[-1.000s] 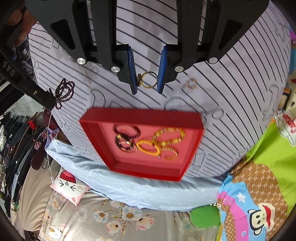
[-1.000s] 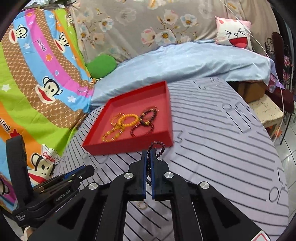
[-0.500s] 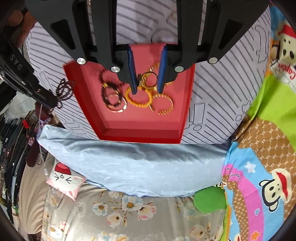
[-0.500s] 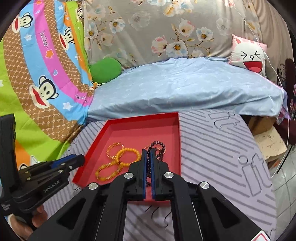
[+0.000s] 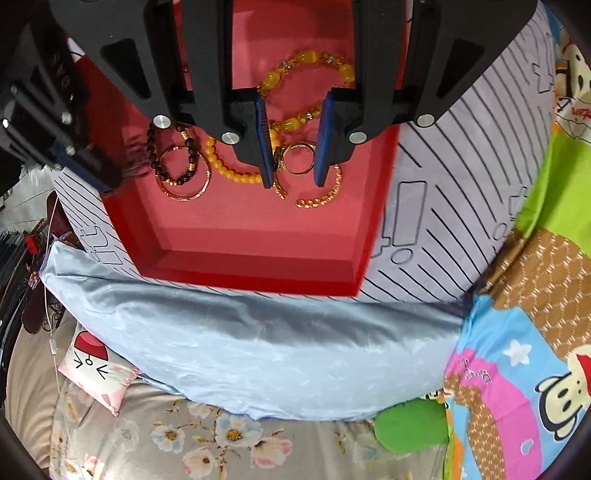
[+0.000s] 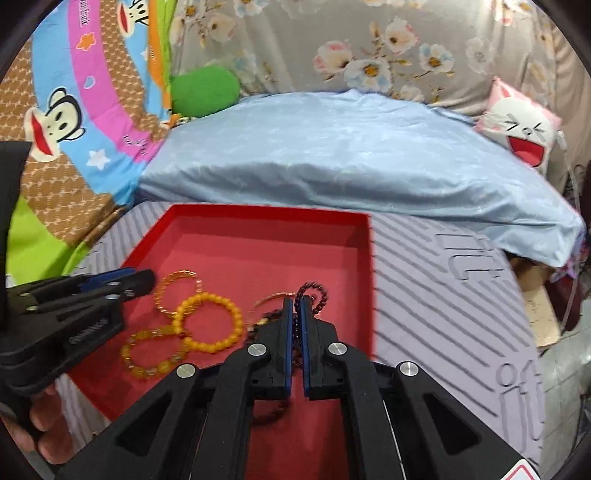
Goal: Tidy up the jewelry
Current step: 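Carry strand into tray and open right tool while left tool drops gold ring there, then move both tools back from the tray toward the gold hoop earring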
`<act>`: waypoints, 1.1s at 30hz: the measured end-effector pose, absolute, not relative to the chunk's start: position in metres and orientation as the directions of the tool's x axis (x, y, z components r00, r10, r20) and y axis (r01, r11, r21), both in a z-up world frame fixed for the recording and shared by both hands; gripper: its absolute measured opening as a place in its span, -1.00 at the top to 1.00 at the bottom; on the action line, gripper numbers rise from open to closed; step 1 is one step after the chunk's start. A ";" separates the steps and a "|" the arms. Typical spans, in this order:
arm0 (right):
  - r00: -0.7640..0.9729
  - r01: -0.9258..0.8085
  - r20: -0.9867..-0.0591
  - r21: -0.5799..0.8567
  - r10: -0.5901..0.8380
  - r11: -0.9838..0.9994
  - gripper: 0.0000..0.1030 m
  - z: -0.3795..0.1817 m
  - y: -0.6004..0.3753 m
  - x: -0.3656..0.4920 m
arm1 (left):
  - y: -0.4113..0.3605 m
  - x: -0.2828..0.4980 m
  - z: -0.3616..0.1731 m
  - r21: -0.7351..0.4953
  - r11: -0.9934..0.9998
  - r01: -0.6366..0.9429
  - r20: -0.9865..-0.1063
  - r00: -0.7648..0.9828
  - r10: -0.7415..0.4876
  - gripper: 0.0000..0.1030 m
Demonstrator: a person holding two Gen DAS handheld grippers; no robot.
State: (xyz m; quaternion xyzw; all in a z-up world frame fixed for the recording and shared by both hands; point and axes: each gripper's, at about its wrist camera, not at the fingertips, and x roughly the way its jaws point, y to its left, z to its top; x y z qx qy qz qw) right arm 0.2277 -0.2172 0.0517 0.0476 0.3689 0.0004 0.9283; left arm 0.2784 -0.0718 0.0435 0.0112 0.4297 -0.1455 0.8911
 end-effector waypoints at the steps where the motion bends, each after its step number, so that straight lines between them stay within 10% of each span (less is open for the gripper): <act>1: 0.736 0.024 -0.675 0.104 0.053 0.994 0.81 0.054 -0.216 0.226 | -0.073 0.278 0.042 -0.112 0.955 0.274 -0.769 0.585 -0.258 0.58; 5: 0.770 0.027 -0.635 0.128 0.060 0.991 0.48 0.063 -0.215 0.218 | -0.074 0.275 0.041 -0.114 0.953 0.280 -0.762 0.591 -0.265 0.57; 33: 0.786 0.037 -0.614 0.171 0.077 0.985 0.48 0.082 -0.203 0.129 | -0.041 0.190 0.071 -0.139 0.950 0.279 -0.716 0.635 -0.291 0.46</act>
